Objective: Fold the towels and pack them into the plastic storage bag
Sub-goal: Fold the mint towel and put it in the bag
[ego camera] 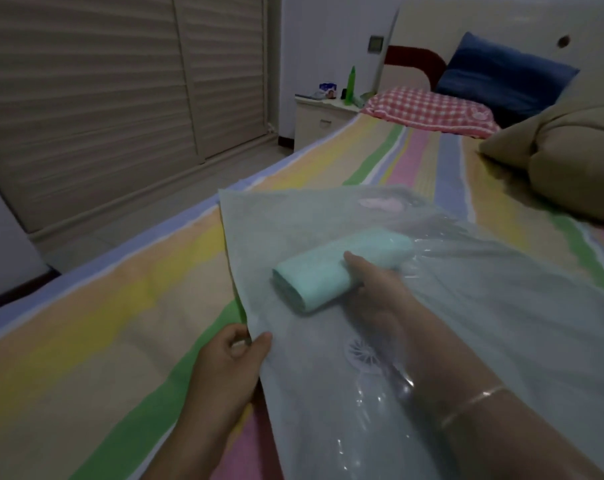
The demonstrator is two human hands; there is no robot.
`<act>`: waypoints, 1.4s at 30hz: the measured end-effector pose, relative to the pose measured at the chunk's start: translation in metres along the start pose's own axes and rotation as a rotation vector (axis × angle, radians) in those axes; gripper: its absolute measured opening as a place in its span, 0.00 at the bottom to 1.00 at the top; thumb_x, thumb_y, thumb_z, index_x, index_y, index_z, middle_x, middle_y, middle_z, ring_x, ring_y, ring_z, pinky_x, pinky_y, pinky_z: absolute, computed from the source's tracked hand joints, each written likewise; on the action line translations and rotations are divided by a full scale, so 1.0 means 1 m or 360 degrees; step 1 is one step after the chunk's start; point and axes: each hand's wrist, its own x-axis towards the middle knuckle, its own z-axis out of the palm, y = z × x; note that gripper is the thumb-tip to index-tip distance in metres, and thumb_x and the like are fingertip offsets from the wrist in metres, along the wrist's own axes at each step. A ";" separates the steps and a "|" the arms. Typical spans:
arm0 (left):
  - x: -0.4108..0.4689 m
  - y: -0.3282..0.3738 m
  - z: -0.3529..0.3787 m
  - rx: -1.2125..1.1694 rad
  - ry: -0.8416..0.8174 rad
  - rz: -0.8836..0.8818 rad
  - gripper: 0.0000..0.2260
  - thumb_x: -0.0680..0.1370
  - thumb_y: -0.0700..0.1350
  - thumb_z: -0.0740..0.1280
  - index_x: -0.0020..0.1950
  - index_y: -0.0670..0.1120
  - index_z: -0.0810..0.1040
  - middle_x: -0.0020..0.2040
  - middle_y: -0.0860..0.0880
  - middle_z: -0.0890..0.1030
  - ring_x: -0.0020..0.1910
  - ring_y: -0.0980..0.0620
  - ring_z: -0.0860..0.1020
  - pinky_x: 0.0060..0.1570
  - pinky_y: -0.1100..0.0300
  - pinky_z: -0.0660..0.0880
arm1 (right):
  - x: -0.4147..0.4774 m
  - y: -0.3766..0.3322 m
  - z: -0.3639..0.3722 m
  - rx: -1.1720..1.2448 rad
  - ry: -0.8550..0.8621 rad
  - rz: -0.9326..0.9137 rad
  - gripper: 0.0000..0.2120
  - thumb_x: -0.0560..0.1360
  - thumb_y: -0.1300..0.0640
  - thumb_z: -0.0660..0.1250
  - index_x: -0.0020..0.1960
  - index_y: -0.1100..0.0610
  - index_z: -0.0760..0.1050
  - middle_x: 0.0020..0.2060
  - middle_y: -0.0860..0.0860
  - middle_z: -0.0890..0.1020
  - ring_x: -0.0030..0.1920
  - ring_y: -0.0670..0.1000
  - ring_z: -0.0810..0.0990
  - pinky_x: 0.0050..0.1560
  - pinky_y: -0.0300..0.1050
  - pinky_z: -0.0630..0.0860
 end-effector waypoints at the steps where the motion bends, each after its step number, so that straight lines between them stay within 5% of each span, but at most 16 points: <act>1: 0.002 0.002 0.000 0.0010 0.0021 0.0002 0.03 0.77 0.44 0.68 0.48 0.45 0.80 0.39 0.48 0.85 0.37 0.50 0.84 0.42 0.54 0.79 | -0.004 -0.006 -0.007 -0.0058 0.0010 -0.0053 0.18 0.75 0.65 0.66 0.65 0.65 0.71 0.57 0.64 0.80 0.56 0.61 0.81 0.54 0.54 0.79; 4: 0.003 0.010 0.006 -0.0093 -0.0012 -0.0029 0.10 0.76 0.47 0.70 0.55 0.49 0.76 0.47 0.52 0.84 0.43 0.52 0.84 0.48 0.52 0.80 | -0.021 -0.012 -0.037 -0.0816 0.0331 -0.0510 0.25 0.71 0.63 0.67 0.67 0.56 0.67 0.58 0.59 0.79 0.52 0.53 0.80 0.51 0.48 0.79; 7: 0.002 0.009 0.010 -0.0199 -0.0256 -0.0086 0.17 0.74 0.46 0.73 0.61 0.49 0.75 0.52 0.49 0.84 0.49 0.48 0.84 0.53 0.47 0.79 | -0.045 0.002 -0.064 -0.1581 0.0409 -0.0883 0.39 0.67 0.60 0.62 0.75 0.43 0.53 0.67 0.50 0.71 0.63 0.53 0.74 0.63 0.56 0.73; 9: 0.001 0.003 0.011 -0.0163 -0.0358 -0.0099 0.22 0.72 0.44 0.75 0.64 0.48 0.74 0.54 0.49 0.84 0.51 0.47 0.83 0.55 0.44 0.78 | -0.057 0.006 -0.069 -0.1730 0.0372 -0.0982 0.40 0.69 0.65 0.61 0.77 0.47 0.53 0.73 0.52 0.64 0.70 0.53 0.66 0.69 0.48 0.66; 12: -0.003 -0.001 0.011 -0.0156 -0.0309 -0.0084 0.22 0.72 0.38 0.73 0.65 0.46 0.73 0.57 0.46 0.82 0.51 0.47 0.83 0.53 0.45 0.79 | -0.076 0.003 -0.067 -0.1992 0.0439 -0.0994 0.37 0.70 0.69 0.62 0.77 0.52 0.56 0.76 0.54 0.56 0.75 0.53 0.58 0.65 0.36 0.59; 17: -0.044 0.022 0.006 0.0620 0.0169 0.0437 0.34 0.73 0.44 0.72 0.75 0.50 0.60 0.70 0.48 0.68 0.61 0.47 0.74 0.59 0.51 0.73 | -0.115 0.007 -0.070 -0.2356 0.0593 -0.0884 0.35 0.73 0.64 0.62 0.77 0.51 0.55 0.77 0.58 0.48 0.73 0.58 0.60 0.61 0.46 0.67; 20: -0.092 0.038 0.004 0.0817 0.0075 0.0929 0.31 0.72 0.47 0.73 0.72 0.50 0.64 0.68 0.49 0.67 0.64 0.50 0.71 0.59 0.56 0.70 | -0.136 0.011 -0.065 -0.2375 0.0718 -0.0839 0.34 0.73 0.60 0.62 0.77 0.49 0.55 0.77 0.59 0.44 0.72 0.61 0.61 0.65 0.49 0.66; 22: -0.103 0.039 0.000 0.1052 0.0038 0.0884 0.31 0.73 0.52 0.71 0.73 0.49 0.62 0.70 0.49 0.66 0.67 0.48 0.68 0.62 0.54 0.69 | -0.145 0.015 -0.061 -0.2481 0.0739 -0.0807 0.34 0.74 0.59 0.61 0.77 0.48 0.55 0.77 0.59 0.43 0.73 0.61 0.59 0.66 0.50 0.65; 24: -0.091 0.035 -0.006 0.1052 0.0052 0.0493 0.32 0.74 0.56 0.68 0.73 0.46 0.62 0.70 0.45 0.67 0.67 0.44 0.70 0.62 0.53 0.69 | -0.153 0.019 -0.059 -0.2713 0.0703 -0.0884 0.31 0.74 0.62 0.60 0.76 0.50 0.58 0.77 0.62 0.46 0.74 0.64 0.55 0.65 0.52 0.66; 26: -0.075 0.027 -0.009 0.0916 -0.0005 0.0130 0.30 0.75 0.57 0.68 0.70 0.43 0.66 0.67 0.43 0.74 0.63 0.43 0.74 0.61 0.51 0.71 | -0.156 0.018 -0.058 -0.2966 0.0632 -0.1142 0.27 0.71 0.62 0.61 0.70 0.54 0.69 0.73 0.66 0.61 0.70 0.70 0.62 0.61 0.60 0.71; 28: -0.060 0.020 -0.009 0.0646 -0.0059 -0.0056 0.21 0.74 0.55 0.69 0.60 0.42 0.75 0.59 0.43 0.80 0.56 0.43 0.79 0.58 0.48 0.75 | -0.154 0.012 -0.058 -0.3258 0.0457 -0.1127 0.26 0.67 0.56 0.60 0.65 0.56 0.73 0.63 0.66 0.75 0.62 0.71 0.73 0.54 0.64 0.76; 31: -0.049 0.022 -0.004 0.0059 -0.0329 -0.0238 0.13 0.73 0.51 0.72 0.50 0.42 0.80 0.47 0.43 0.85 0.45 0.43 0.84 0.51 0.46 0.80 | -0.141 0.005 -0.066 -0.3544 0.0165 -0.1042 0.27 0.66 0.51 0.57 0.64 0.57 0.71 0.55 0.62 0.81 0.54 0.67 0.80 0.45 0.63 0.79; 35: -0.038 0.027 0.008 -0.0072 -0.0645 -0.0126 0.29 0.63 0.52 0.79 0.62 0.49 0.77 0.53 0.46 0.84 0.49 0.44 0.83 0.51 0.45 0.80 | -0.124 -0.012 -0.057 -0.3721 0.0018 -0.1008 0.31 0.68 0.51 0.72 0.69 0.56 0.71 0.64 0.59 0.76 0.66 0.64 0.72 0.58 0.64 0.72; 38: -0.036 0.023 0.016 -0.0046 -0.0754 0.0052 0.26 0.61 0.42 0.80 0.57 0.50 0.78 0.54 0.45 0.84 0.51 0.45 0.83 0.53 0.44 0.79 | -0.109 -0.012 -0.053 -0.3638 0.0126 -0.1192 0.37 0.52 0.48 0.81 0.60 0.56 0.80 0.52 0.54 0.83 0.55 0.59 0.82 0.49 0.59 0.78; 42: -0.019 0.003 0.019 -0.0145 -0.0783 0.0053 0.30 0.57 0.43 0.80 0.58 0.50 0.78 0.53 0.47 0.84 0.53 0.46 0.82 0.55 0.44 0.78 | -0.073 -0.006 -0.057 -0.3260 -0.0065 -0.1634 0.28 0.59 0.54 0.74 0.60 0.53 0.79 0.54 0.52 0.84 0.54 0.57 0.83 0.61 0.53 0.71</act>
